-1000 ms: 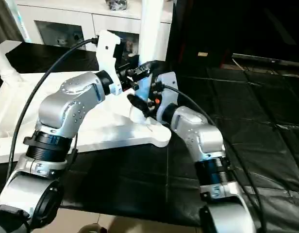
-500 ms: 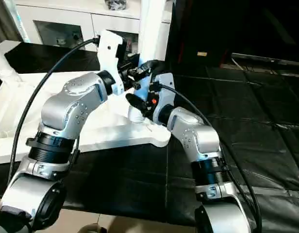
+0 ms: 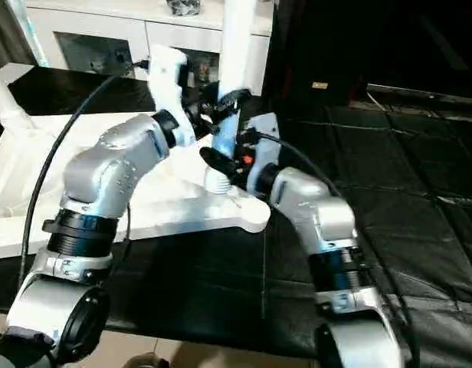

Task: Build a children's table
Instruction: Insert table leg to table base

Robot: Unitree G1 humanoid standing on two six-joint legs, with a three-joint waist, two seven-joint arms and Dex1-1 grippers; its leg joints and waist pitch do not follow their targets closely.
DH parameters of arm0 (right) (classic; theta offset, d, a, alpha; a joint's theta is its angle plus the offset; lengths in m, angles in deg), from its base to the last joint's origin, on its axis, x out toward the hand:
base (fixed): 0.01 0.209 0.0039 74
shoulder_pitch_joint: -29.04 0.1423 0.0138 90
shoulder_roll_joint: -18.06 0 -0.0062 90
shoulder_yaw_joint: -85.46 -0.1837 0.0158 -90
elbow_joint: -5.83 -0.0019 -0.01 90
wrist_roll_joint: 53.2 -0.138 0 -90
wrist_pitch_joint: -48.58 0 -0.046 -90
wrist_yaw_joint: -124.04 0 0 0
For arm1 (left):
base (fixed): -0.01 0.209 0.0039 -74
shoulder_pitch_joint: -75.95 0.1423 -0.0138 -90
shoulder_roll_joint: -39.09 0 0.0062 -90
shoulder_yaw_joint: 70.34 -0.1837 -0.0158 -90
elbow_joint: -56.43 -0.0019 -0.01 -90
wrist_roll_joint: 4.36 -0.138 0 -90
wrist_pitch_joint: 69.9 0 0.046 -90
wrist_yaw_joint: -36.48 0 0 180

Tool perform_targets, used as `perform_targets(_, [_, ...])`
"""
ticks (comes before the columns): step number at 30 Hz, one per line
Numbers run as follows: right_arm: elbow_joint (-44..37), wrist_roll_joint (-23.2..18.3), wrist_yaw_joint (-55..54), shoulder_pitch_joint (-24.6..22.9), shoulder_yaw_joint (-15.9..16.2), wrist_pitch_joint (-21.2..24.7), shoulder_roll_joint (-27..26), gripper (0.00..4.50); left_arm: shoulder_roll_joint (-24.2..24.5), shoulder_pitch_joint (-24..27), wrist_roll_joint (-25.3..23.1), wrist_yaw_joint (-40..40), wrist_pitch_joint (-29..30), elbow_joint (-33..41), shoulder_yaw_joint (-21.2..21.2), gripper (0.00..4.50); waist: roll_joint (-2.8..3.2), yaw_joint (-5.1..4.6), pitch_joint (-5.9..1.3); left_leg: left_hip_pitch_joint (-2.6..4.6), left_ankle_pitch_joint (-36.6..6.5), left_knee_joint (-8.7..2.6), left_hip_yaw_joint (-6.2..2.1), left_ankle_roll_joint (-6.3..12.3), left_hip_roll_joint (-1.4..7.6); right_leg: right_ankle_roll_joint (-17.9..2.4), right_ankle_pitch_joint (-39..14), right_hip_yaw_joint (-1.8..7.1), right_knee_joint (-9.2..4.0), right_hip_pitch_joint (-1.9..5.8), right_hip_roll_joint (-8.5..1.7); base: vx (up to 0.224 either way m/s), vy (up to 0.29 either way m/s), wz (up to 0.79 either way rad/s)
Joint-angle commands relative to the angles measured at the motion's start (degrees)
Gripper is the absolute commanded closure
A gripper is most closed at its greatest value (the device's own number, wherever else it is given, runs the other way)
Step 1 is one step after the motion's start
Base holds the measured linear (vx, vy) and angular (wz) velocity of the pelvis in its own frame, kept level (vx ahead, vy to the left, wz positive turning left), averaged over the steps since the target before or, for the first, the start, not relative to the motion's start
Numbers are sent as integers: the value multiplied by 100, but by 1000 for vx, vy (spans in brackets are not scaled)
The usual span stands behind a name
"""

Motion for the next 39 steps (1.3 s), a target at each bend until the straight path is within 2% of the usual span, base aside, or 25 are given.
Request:
perform_targets(1, [-303,-215,334,-31,-46,-26,126,257,57,-123,249,264,224,92,113,157,-27,-9,-457,88,-796,-373,-2,-79,90,-919,-745,266,-405,343,-412,0,0,0])
perform_targets(3, [-384,-309,510,-49,-67,-7,179,257,103,-155,413,459,363,74,156,157,-14,-1,-460,91,-783,-371,-4,-52,95,-936,-751,266,-407,345,-414,0,0,0])
perform_targets(4, [-586,-545,1043,-115,-81,47,340,257,257,-232,735,951,667,34,234,157,7,-10,-454,93,-815,-370,-5,-50,91,-975,-760,260,-400,338,-404,0,0,0])
perform_targets(6, [-721,-709,1359,-171,-82,104,443,257,324,-269,972,1208,854,28,314,157,-3,5,-454,95,-843,-373,-7,-10,97,-1000,-777,259,-406,344,-402,0,0,0])
perform_targets(7, [-764,-754,1456,-190,-77,119,478,257,341,-283,1077,1296,929,27,361,157,8,6,-454,100,-852,-368,-5,-14,97,-1020,-769,258,-399,341,-402,0,0,0])
perform_targets(8, [-852,-833,1743,-238,-38,179,625,257,443,-311,1223,1506,1055,30,396,157,44,11,-454,103,-902,-368,-14,-11,97,-1066,-786,252,-398,344,-400,0,0,0])
perform_targets(10, [-949,-919,2064,-290,16,256,801,257,554,-332,1225,1669,1082,26,343,157,17,12,-450,100,-934,-369,-11,-4,95,-1064,-844,250,-414,350,-396,0,0,0])
perform_targets(12, [-1021,-967,2301,-327,58,299,937,257,628,-352,1273,1793,1097,27,312,157,28,23,-444,97,-925,-372,-15,-3,102,-1033,-902,255,-426,351,-405,0,0,0])
perform_targets(14, [-1078,-1068,2532,-352,79,382,1094,257,710,-376,1451,2005,1196,99,309,157,10,21,-451,93,-912,-366,-12,-14,95,-1028,-930,251,-425,358,-404,0,0,0])
perform_targets(16, [-1108,-1118,2706,-362,95,428,1223,257,761,-393,1636,2204,1314,179,333,184,14,23,-454,94,-899,-362,-15,-18,99,-1065,-944,245,-419,355,-404,0,0,0])
perform_targets(19, [-1103,-1143,2839,-352,87,444,1339,257,838,-386,1799,2428,1467,292,327,194,17,24,-455,93,-887,-362,-17,-15,110,-1118,-900,245,-410,355,-409,0,0,0])
perform_targets(20, [-1083,-1129,2837,-338,70,431,1349,257,849,-372,1848,2445,1520,327,335,221,18,18,-454,96,-886,-359,-16,-13,108,-1148,-860,244,-402,345,-399,0,0,0])
perform_targets(21, [-1062,-1118,2838,-326,58,420,1352,257,847,-365,1879,2448,1544,338,347,221,18,17,-453,96,-893,-359,-14,-14,105,-1152,-867,244,-402,344,-399,0,0,0])
perform_targets(27, [-1026,-1055,2787,-298,73,336,1304,259,767,-376,1835,2144,1524,236,406,264,13,23,-459,95,-867,-356,-17,-30,109,-1110,-926,245,-409,355,-408,0,0,0])
perform_targets(34, [-962,-1018,2669,-263,78,300,1295,259,765,-482,1734,1895,1452,-29,497,266,16,30,-464,93,-814,-351,-16,-21,98,-1090,-880,241,-410,352,-397,0,0,0])
perform_targets(35, [-876,-944,2500,-230,42,267,1252,203,781,-524,1593,1802,1366,-91,463,266,15,27,-462,92,-824,-354,-18,-26,101,-1094,-873,240,-411,351,-397,0,0,0])
perform_targets(37, [-586,-736,2033,-106,-73,85,1107,189,795,-579,1439,1680,1279,-169,418,267,19,19,-464,93,-851,-355,-19,-50,101,-1083,-908,239,-415,347,-399,0,0,0])
perform_targets(38, [-355,-630,1724,-11,-190,-71,994,189,802,-617,1342,1584,1230,-219,387,267,14,2,-455,95,-895,-358,-18,-105,95,-1041,-1004,237,-423,328,-399,0,0,0])
perform_targets(39, [-113,-544,1454,86,-314,-221,897,180,826,-658,1172,1475,1127,-275,307,267,12,-9,-454,92,-939,-367,-25,-168,88,-985,-1188,232,-437,341,-418,0,0,0])
